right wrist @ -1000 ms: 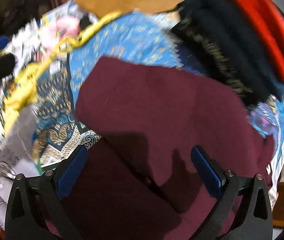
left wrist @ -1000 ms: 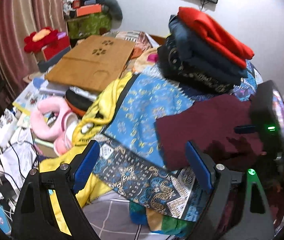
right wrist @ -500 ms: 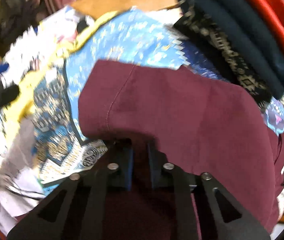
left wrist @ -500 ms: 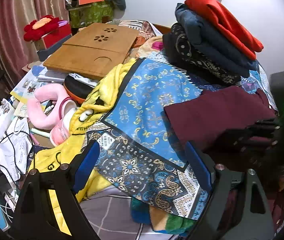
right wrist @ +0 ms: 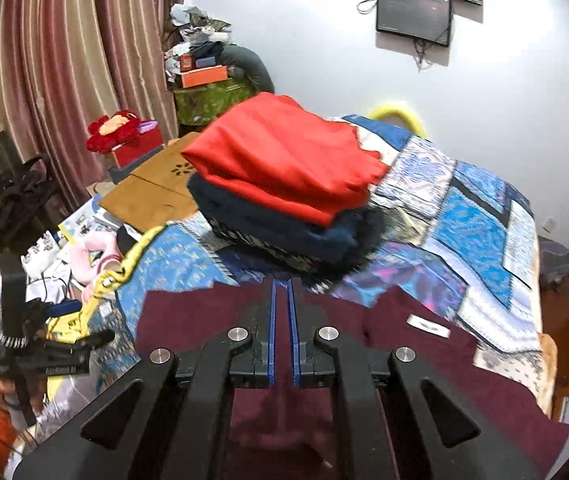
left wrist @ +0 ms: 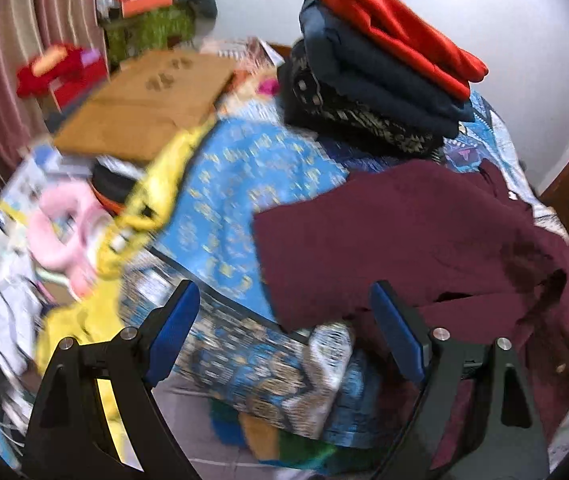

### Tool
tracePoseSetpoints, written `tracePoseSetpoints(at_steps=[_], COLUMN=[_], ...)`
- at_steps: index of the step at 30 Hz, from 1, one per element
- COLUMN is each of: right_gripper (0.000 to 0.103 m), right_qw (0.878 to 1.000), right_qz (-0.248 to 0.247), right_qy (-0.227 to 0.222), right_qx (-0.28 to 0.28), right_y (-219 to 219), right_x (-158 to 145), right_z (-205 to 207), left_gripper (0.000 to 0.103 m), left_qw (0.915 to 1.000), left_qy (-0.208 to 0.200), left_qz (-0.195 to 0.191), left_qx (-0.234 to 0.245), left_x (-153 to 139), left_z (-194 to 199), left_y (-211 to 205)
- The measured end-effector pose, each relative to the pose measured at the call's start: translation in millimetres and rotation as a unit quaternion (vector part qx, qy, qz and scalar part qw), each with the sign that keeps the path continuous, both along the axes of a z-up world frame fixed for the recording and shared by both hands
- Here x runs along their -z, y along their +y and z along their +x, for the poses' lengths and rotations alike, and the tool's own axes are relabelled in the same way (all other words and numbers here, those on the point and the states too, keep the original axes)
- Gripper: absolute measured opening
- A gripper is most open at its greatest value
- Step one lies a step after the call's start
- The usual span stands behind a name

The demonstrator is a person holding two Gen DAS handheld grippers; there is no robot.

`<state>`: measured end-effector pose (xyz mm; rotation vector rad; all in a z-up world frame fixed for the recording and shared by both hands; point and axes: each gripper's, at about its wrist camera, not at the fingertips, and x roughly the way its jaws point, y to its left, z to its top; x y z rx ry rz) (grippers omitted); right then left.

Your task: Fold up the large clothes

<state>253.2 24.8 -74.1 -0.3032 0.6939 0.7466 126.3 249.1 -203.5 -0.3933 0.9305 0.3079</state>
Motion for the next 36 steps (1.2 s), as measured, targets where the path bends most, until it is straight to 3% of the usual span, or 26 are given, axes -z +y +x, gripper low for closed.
tracePoseSetpoints(at_steps=[1, 2, 5, 6, 10, 12, 16, 18, 19, 20, 23, 25, 27, 30, 33, 36], right_gripper=[0.008, 0.019, 0.071, 0.076, 0.076, 0.076, 0.076, 0.076, 0.076, 0.076, 0.076, 0.076, 0.076, 0.076, 0.076, 0.076], right_qw=[1.000, 1.000, 0.999, 0.999, 0.996, 0.995, 0.992, 0.991, 0.991, 0.990, 0.988, 0.987, 0.985, 0.983, 0.980, 0.976], right_qz=[-0.006, -0.014, -0.042, -0.043, -0.061, -0.067, -0.068, -0.064, -0.061, -0.058, -0.045, -0.034, -0.023, -0.010, -0.004, 0.001], right_qy=[0.002, 0.005, 0.011, 0.009, 0.029, 0.042, 0.061, 0.067, 0.071, 0.076, 0.087, 0.093, 0.095, 0.091, 0.084, 0.076], right_qx=[0.005, 0.009, 0.023, 0.029, 0.050, 0.063, 0.087, 0.096, 0.099, 0.103, 0.117, 0.127, 0.139, 0.161, 0.181, 0.206], right_y=[-4, -9, -25, -31, -57, -68, -86, -95, -99, -103, -118, -128, -139, -159, -180, -205], right_x=[6, 11, 28, 34, 44, 51, 64, 68, 69, 71, 74, 74, 74, 70, 67, 63], right_z=[-2, -1, -3, -5, -3, -2, -1, -2, -1, -1, 1, 3, 4, 4, 5, 5], left_gripper=[0.087, 0.087, 0.087, 0.087, 0.087, 0.087, 0.085, 0.078, 0.067, 0.052, 0.028, 0.021, 0.019, 0.019, 0.018, 0.018], left_qw=[0.9998, 0.9985, 0.9907, 0.9873, 0.9678, 0.9521, 0.9300, 0.9304, 0.9323, 0.9382, 0.9564, 0.9701, 0.9852, 0.9927, 0.9920, 0.9822], left_qy=[0.001, 0.003, 0.009, 0.013, 0.024, 0.024, 0.029, 0.024, 0.018, 0.013, 0.017, 0.025, 0.020, -0.015, -0.061, -0.119], left_qz=[-0.017, -0.055, -0.134, -0.155, -0.247, -0.303, -0.364, -0.361, -0.356, -0.341, -0.286, -0.237, -0.168, -0.119, -0.095, -0.073], left_qx=[-0.001, -0.005, -0.025, -0.032, -0.042, -0.034, -0.043, -0.059, -0.062, -0.061, -0.056, -0.046, -0.028, 0.010, 0.056, 0.127], left_x=[4, 12, 34, 42, 70, 85, 107, 106, 104, 98, 82, 67, 38, -14, -69, -134], left_z=[0, 2, 7, 9, 21, 29, 46, 52, 54, 58, 72, 82, 95, 114, 128, 150], left_y=[1, 4, 14, 16, 25, 23, 19, 22, 22, 23, 19, 11, -6, -30, -62, -122])
